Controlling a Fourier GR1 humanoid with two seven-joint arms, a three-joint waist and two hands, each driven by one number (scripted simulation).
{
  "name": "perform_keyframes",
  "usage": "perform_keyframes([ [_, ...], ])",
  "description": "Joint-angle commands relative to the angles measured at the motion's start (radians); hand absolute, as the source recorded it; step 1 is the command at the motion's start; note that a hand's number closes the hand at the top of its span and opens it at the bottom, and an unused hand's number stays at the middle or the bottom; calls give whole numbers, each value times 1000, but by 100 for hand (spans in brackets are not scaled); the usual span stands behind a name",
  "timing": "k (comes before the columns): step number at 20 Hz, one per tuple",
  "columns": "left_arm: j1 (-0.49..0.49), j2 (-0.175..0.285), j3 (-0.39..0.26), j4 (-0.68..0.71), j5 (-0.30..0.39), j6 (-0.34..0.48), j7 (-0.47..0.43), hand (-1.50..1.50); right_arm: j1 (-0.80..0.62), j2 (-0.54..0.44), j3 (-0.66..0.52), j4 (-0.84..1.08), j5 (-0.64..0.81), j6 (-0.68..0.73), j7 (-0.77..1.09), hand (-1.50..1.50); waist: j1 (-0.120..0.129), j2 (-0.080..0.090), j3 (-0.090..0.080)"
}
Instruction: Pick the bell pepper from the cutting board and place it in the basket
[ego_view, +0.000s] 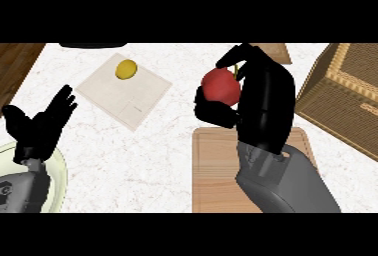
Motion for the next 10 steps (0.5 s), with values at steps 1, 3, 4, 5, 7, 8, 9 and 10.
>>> perform_keyframes([
  [1, 15, -29, -25, -29, -20, 22, 14, 0, -121, 10, -105, 37, 30, 81, 81, 150, 4, 0, 0],
  [3, -1, 6, 2, -40, 7, -2, 57, 0, -151, -26, -175, 35, 8, 109, 47, 150, 2, 0, 0],
  [4, -6, -37, -34, -43, -28, 39, 48, 0, -204, -61, -230, 71, -14, 132, 35, 150, 2, 1, 0],
  [5, 49, -12, -20, -44, -11, -10, -4, 0, -214, -82, -263, 78, -35, 141, 17, 150, 5, 1, 0],
  [7, -37, -4, 1, -4, -1, 10, 44, 0, -216, -95, -284, 159, -7, 96, -11, 150, 1, 3, 0],
  [8, 18, 5, -6, -82, 14, -14, 76, 0, -223, -92, -289, 188, 24, 83, 5, 150, 9, 1, 0],
  [9, 18, -11, -16, -42, -9, 1, 35, 0, -270, -147, -344, 233, -1, 119, -16, 150, 8, 3, 0],
  [10, -29, 16, 8, -41, 17, -11, 73, 0, -234, -163, -323, 264, 48, 89, -32, 150, 6, 4, 0],
])
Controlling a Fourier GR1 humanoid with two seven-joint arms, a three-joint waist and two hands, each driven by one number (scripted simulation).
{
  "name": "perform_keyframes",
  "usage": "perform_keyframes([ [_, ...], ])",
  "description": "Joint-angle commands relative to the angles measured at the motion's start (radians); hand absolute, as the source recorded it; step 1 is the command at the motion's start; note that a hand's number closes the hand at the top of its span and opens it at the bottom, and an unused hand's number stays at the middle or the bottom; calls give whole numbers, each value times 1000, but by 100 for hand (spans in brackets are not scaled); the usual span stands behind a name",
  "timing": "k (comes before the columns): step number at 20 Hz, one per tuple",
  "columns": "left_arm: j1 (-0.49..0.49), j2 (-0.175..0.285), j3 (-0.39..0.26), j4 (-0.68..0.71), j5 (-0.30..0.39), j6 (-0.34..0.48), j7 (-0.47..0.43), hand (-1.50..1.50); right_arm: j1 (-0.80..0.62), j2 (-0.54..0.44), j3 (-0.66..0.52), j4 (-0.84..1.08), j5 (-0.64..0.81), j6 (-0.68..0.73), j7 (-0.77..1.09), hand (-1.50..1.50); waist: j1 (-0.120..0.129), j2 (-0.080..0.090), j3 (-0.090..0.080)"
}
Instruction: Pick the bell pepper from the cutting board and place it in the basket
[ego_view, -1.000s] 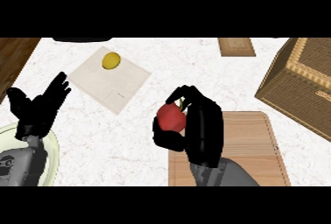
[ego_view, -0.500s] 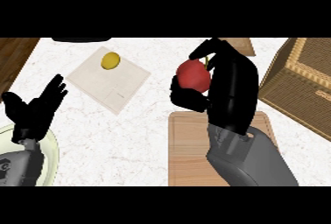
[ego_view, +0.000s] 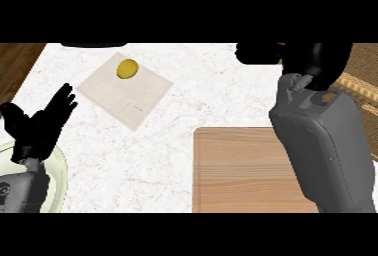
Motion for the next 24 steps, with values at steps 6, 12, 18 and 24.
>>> perform_keyframes([
  [6, -25, -12, 5, 45, -9, 7, -32, 0, 16, -132, -146, 113, 23, -8, -37, 150, -7, 1, 0],
  [12, 5, -15, 1, -6, -14, 10, -7, 0, 111, -220, -249, 167, -97, -42, -214, 150, -4, 0, 1],
  [18, -4, -4, 17, -14, 16, -15, 24, 0, 226, -270, -322, 210, -176, -112, -373, 150, -5, 0, 1],
  [24, 17, -35, -1, 58, -29, -2, -72, 0, 208, -295, -391, 387, -263, -216, -544, 150, -3, 3, 1],
])
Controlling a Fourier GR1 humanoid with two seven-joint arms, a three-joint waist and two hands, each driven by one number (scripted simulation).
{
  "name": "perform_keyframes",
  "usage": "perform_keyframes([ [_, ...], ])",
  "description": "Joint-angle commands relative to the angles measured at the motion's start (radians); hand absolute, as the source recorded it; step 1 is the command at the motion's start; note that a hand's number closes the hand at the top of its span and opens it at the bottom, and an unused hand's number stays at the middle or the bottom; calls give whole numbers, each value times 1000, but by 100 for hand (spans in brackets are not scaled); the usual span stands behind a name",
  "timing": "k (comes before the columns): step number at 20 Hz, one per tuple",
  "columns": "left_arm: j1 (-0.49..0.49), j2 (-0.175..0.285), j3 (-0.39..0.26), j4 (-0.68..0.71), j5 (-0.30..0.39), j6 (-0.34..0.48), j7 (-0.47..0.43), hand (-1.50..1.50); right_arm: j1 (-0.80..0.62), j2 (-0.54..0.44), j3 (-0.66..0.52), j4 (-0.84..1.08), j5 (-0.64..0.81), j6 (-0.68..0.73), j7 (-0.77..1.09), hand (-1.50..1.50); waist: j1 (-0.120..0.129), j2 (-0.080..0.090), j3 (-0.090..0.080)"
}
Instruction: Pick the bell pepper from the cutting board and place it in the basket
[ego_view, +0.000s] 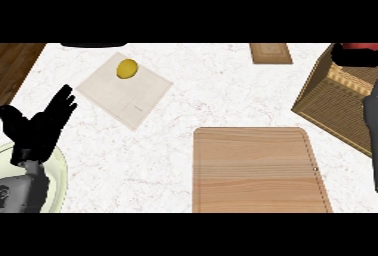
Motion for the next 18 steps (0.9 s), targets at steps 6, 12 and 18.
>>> perform_keyframes([
  [6, -35, -15, -6, 30, -3, 5, 7, 0, 5, -39, -140, 277, -51, -212, -104, -150, 6, 3, 0],
  [12, -71, -3, 11, 124, -28, 9, -68, 0, -84, -97, -130, 329, -154, -151, -234, -150, 1, 2, 0],
  [18, -10, -42, -7, 88, -35, 24, -90, 0, -62, -83, -238, 243, -251, -275, -221, -150, -5, -1, 0],
])
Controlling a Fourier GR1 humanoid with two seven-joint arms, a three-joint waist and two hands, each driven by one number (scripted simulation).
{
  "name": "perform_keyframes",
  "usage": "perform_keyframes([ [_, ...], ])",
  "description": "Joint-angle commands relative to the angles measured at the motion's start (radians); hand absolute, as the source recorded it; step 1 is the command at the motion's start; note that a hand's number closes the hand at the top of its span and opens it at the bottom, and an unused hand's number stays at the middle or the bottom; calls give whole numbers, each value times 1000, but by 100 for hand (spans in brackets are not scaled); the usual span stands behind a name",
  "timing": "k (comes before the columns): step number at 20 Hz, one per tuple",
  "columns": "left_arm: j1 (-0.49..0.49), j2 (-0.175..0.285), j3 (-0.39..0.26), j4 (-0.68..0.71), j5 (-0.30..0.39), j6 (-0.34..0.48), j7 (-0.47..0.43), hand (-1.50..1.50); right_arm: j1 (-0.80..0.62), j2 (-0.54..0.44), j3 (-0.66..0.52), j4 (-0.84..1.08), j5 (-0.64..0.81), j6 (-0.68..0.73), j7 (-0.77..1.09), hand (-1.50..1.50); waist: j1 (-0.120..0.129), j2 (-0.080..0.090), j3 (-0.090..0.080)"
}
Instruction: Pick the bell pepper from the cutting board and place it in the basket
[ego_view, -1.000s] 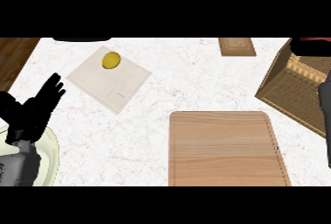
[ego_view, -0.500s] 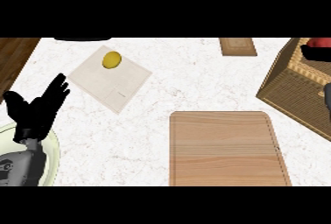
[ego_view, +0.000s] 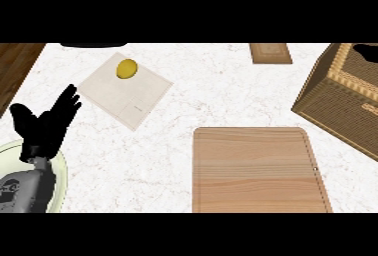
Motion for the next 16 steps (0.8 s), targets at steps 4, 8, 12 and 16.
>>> perform_keyframes([
  [4, 36, 17, 14, -2, 1, -12, -21, 0, 62, -10, -162, -143, -184, -80, -7, -150, -18, -7, 0],
  [8, 37, 18, 32, -5, 24, -16, -4, 0, 211, -49, -288, -239, -369, 12, -77, -150, -32, -8, 1],
  [12, 57, 30, 31, -81, 27, -11, 46, 0, 385, -102, -365, -389, -491, 201, -25, -150, -37, -14, 0],
  [16, 52, 32, 38, -45, 25, -15, 23, 0, 561, -138, -439, -425, -603, 390, -68, -150, -35, -8, 0],
])
